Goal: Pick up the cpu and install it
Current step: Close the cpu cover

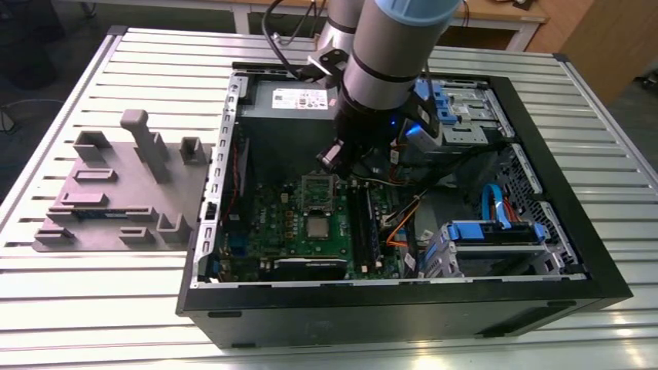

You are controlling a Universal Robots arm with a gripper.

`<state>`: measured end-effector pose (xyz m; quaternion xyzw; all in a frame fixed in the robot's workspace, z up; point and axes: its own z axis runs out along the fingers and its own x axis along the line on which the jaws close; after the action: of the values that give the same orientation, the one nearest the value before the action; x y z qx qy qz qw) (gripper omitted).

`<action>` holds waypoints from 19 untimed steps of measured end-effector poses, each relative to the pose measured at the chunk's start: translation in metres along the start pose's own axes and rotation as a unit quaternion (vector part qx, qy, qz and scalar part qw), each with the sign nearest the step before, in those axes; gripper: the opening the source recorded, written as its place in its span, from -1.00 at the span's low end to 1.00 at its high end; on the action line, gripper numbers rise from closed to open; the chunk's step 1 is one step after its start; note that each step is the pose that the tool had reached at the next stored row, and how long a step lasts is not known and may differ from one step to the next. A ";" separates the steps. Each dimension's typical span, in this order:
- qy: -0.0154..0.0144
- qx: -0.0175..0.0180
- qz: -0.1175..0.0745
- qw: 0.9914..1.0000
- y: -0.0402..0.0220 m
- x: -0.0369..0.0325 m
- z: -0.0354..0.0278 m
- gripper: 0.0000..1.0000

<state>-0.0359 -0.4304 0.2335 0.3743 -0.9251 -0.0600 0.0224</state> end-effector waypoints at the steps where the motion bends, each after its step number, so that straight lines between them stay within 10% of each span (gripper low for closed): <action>1: 0.000 0.000 -0.002 1.000 0.0002 0.0002 0.0000 -0.80; 19: 0.005 0.000 -0.036 0.999 0.0049 0.0034 -0.0055 -0.80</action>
<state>-0.0413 -0.4298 0.2396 0.4075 -0.9110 -0.0591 0.0245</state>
